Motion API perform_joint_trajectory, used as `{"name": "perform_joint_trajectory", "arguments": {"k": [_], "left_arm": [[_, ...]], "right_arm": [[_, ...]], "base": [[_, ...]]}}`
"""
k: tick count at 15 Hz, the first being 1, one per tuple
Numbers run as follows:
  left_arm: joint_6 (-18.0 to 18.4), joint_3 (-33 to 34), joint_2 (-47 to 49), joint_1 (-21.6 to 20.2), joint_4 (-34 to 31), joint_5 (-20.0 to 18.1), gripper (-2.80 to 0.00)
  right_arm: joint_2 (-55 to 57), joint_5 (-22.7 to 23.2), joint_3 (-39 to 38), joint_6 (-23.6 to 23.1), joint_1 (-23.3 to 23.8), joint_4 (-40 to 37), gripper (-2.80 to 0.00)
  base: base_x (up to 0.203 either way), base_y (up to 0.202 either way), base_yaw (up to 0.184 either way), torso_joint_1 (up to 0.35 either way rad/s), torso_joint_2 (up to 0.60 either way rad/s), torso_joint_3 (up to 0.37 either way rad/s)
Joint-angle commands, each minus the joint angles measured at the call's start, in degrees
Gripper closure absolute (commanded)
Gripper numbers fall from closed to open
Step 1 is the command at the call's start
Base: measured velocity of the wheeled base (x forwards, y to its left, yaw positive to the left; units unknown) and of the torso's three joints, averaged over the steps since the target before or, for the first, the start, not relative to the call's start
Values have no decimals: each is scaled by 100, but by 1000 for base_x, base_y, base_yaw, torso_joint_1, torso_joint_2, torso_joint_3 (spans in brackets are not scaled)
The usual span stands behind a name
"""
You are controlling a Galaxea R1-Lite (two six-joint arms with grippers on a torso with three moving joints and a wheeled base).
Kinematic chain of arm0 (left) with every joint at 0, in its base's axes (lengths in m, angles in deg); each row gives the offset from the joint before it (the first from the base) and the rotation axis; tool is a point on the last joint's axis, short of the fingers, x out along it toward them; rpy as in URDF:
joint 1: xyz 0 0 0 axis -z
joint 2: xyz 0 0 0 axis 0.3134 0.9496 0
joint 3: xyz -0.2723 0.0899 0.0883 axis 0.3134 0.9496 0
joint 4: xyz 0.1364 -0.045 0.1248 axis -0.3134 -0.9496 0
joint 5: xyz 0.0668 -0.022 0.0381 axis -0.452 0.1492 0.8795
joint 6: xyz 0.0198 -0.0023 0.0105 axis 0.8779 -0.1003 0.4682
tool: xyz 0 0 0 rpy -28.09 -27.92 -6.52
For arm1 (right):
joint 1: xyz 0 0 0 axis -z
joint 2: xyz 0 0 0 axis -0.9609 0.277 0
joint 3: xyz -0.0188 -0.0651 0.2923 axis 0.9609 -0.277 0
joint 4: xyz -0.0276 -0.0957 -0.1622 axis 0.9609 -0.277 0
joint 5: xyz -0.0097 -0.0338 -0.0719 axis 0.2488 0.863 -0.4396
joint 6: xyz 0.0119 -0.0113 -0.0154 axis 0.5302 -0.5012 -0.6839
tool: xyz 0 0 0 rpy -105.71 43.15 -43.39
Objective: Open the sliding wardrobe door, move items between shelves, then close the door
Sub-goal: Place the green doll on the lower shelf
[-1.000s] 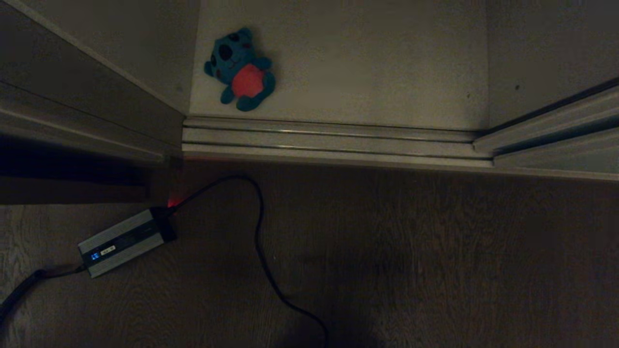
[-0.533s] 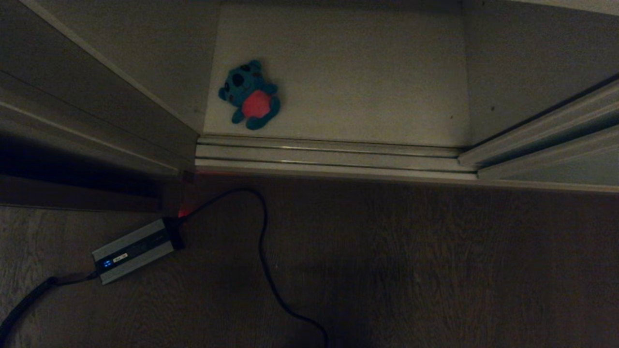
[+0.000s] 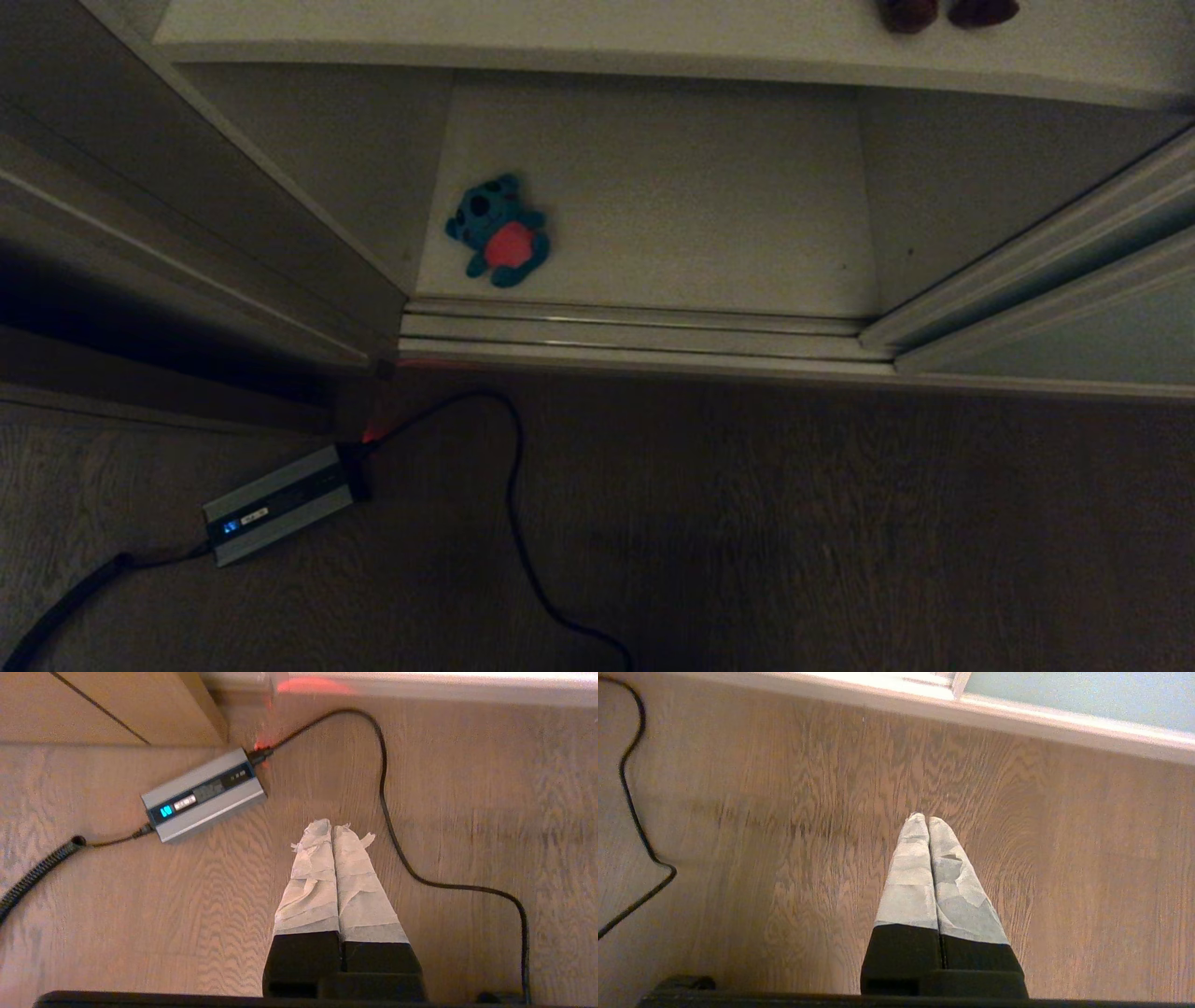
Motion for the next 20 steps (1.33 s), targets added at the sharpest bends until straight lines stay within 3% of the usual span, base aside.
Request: {"name": "perform_joint_trajectory", "arguments": {"k": [1, 20], "left_arm": [[17, 0, 7, 1, -8, -8, 0], [61, 0, 7, 1, -25, -17, 0]], "right_arm": [[-2, 3, -18, -4, 0, 0, 0], [-2, 3, -18, -4, 0, 0, 0]], "base": [[0, 0, 0, 0, 4, 203], [0, 0, 0, 2, 1, 202]]}}
